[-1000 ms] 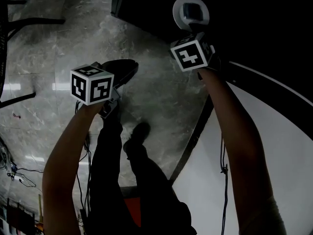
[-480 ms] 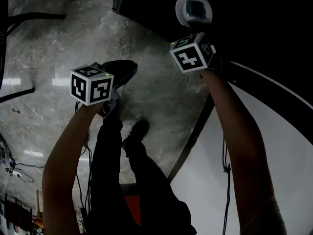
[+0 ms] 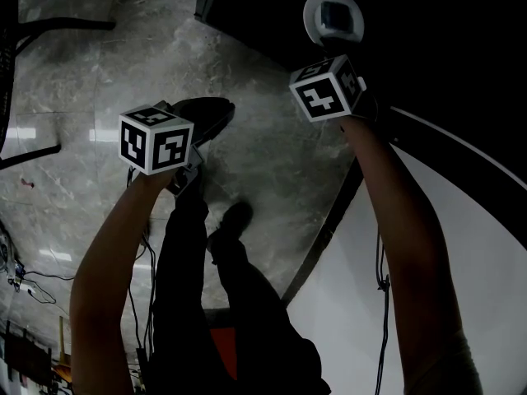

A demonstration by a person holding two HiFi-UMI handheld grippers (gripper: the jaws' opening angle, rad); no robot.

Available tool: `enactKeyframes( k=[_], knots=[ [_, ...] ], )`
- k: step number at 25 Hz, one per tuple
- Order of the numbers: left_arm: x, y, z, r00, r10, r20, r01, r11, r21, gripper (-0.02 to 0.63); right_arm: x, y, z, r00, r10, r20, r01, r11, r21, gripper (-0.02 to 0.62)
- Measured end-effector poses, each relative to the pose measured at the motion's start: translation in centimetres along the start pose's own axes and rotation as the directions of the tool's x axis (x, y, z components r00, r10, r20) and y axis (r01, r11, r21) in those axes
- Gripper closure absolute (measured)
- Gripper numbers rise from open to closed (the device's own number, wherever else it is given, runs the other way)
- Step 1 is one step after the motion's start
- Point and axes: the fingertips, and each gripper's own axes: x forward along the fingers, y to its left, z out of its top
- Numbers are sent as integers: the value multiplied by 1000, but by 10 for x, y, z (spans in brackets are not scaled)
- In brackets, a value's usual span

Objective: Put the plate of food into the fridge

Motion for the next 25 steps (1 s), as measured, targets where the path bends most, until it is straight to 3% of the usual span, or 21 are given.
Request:
enactKeyframes(
  k=[25],
  knots=[
    [-15,8,8,1000,13,23,-13,1000,8,552,11,-21,4,998,-23,-58,26,998,65,535]
  ],
)
